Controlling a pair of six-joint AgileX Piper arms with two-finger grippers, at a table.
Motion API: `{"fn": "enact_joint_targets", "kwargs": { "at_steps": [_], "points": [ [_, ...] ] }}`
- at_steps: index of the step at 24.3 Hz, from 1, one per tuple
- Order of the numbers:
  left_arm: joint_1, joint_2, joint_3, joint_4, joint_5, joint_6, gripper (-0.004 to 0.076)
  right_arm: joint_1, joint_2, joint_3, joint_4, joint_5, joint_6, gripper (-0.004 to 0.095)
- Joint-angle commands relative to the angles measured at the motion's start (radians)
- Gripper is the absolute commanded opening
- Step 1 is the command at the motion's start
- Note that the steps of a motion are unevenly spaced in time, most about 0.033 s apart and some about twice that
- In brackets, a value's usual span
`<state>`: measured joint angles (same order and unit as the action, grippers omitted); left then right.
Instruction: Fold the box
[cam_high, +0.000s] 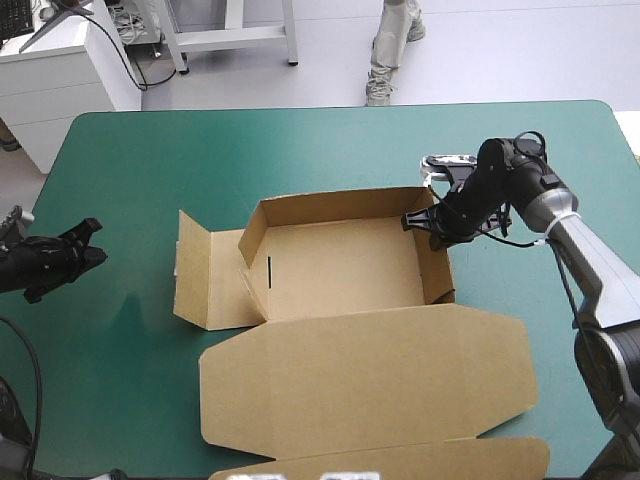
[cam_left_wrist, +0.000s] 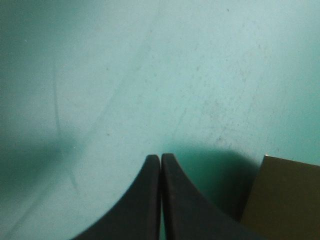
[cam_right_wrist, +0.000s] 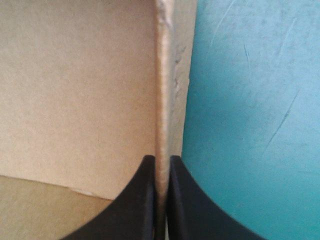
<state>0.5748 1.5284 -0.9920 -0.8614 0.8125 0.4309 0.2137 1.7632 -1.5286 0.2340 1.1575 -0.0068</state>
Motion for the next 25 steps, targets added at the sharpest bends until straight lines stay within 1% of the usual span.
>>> {"fn": "enact_joint_targets", "kwargs": {
  "at_steps": [1, 4, 7, 9, 10, 12, 14, 17, 19, 20, 22, 25],
  "points": [
    [0.005, -0.04, -0.023, -0.051, 0.0, 0.003, -0.0009, -0.003, -0.005, -0.04, 0.038, -0.055, 0.007, -0.0012],
    [0.005, -0.04, -0.023, -0.051, 0.001, 0.003, -0.0009, -0.003, 0.006, -0.06, 0.038, -0.071, 0.007, -0.0012],
    [0.005, -0.04, -0.023, -0.053, 0.007, 0.001, -0.0009, -0.003, 0.021, -0.077, 0.035, -0.049, 0.002, -0.0008],
    [0.005, -0.04, -0.023, -0.054, 0.007, -0.003, -0.0009, -0.003, 0.021, -0.081, 0.035, -0.047, -0.003, 0.0035],
    [0.005, -0.04, -0.023, -0.054, 0.011, -0.005, -0.0009, -0.003, 0.023, -0.088, 0.035, -0.036, -0.005, 0.0115],
    [0.005, -0.04, -0.023, -0.054, 0.015, -0.005, -0.0009, -0.003, 0.023, -0.101, 0.035, -0.024, -0.007, 0.024],
    [0.005, -0.04, -0.023, -0.054, 0.022, -0.005, -0.0009, -0.003, 0.023, -0.121, 0.035, -0.014, -0.004, 0.0395],
    [0.005, -0.04, -0.023, -0.054, 0.022, -0.005, -0.0009, -0.003, 0.023, -0.159, 0.03, 0.008, -0.021, 0.0661],
    [0.005, -0.04, -0.023, -0.054, 0.026, -0.005, -0.0009, -0.003, 0.023, -0.193, 0.005, 0.016, -0.045, 0.0782],
    [0.005, -0.04, -0.023, -0.054, 0.026, -0.005, -0.0009, -0.003, 0.023, -0.225, -0.021, 0.043, -0.047, 0.0828],
    [0.005, -0.04, -0.023, -0.052, 0.026, -0.005, -0.0009, -0.003, 0.023, -0.277, -0.056, 0.093, -0.051, 0.0829],
    [0.005, -0.04, -0.023, -0.052, 0.028, -0.005, -0.0009, -0.003, -0.019, -0.295, -0.052, 0.093, -0.044, 0.0829]
  ]
}}
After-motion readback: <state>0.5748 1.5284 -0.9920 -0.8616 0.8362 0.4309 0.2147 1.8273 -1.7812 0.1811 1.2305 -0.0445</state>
